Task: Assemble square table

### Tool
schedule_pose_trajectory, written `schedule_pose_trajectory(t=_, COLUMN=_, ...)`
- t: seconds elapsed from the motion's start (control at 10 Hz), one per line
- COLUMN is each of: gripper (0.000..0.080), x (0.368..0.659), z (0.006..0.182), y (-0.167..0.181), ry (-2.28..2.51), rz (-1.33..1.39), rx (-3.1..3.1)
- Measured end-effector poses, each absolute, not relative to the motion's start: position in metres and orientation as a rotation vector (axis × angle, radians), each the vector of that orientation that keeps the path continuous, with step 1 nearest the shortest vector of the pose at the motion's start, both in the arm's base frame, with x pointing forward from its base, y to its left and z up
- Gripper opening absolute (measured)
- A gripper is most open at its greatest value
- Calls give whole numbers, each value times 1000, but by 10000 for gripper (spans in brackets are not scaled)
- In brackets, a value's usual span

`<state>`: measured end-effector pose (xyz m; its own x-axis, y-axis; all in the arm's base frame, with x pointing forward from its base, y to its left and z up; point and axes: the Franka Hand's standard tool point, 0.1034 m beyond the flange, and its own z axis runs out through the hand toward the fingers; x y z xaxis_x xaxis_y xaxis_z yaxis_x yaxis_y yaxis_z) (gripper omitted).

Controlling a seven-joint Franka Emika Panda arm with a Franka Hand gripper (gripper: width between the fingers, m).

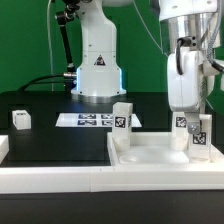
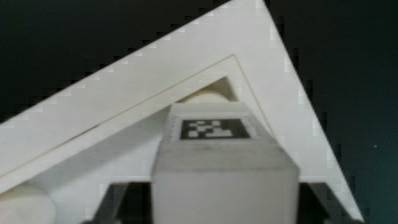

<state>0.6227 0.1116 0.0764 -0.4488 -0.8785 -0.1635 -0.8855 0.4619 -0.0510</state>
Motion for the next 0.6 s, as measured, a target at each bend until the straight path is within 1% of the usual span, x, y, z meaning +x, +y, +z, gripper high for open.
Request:
schedule_pose_trajectory(t=0.1, gripper=290, x=623, z=76, y=112, ry=2548, rz=67, rx=-1529)
schedule_pose_trajectory(t=0.2, gripper=365, x=623, z=76, y=112, ry=2522, rz=63, rx=-1570)
schedule_pose_trajectory(t=0.3, gripper=365, x=623, z=76, y=111, ry=2483, rz=59, rx=-1632)
schedule_pose_trajectory(t=0.4, gripper=502, x=624, z=77, y=110, ry=2440, rz=52, rx=-1692)
schedule_pose_trajectory(t=0.5, gripper=622, x=624, z=77, y=109, ry=2353, rz=34, rx=-1812)
schedule_pose_trajectory(t=0.6, gripper=622, x=625, z=78, y=110, ry=2256, rz=20, rx=-1930)
